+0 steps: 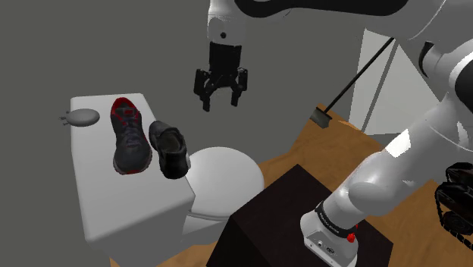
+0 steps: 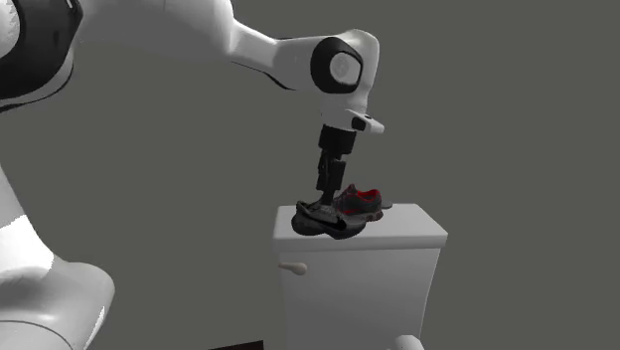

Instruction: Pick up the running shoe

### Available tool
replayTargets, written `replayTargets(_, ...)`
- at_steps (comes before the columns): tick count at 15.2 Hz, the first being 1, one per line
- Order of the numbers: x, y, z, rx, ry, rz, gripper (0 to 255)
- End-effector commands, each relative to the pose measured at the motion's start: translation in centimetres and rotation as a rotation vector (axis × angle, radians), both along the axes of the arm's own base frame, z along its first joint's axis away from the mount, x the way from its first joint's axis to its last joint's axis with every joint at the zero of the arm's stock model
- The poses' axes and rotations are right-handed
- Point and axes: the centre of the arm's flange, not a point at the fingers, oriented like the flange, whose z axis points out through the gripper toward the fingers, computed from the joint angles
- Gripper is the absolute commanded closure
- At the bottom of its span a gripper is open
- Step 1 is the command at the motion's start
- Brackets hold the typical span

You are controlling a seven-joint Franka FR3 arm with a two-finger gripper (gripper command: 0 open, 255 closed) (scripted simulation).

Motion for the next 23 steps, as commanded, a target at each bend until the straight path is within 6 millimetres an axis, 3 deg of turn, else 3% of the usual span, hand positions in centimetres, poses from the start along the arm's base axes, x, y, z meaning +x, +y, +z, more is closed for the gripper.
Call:
replayTargets(1, 1.6, 2.5, -1.0, -0.008, 0.029, -0.024, 0)
replayTargets(11, 9.4, 12.2, -7.7, -0.048, 0.164, -0.129, 0)
replayTargets(20, 9.4, 12.2, -11.7, -0.048, 0.164, -0.129, 0)
replayTargets(21, 9.4, 12.2, -11.8, -0.048, 0.164, -0.129, 255)
replayTargets(23, 9.4, 12.2, -11.8, -0.048, 0.164, -0.129, 255)
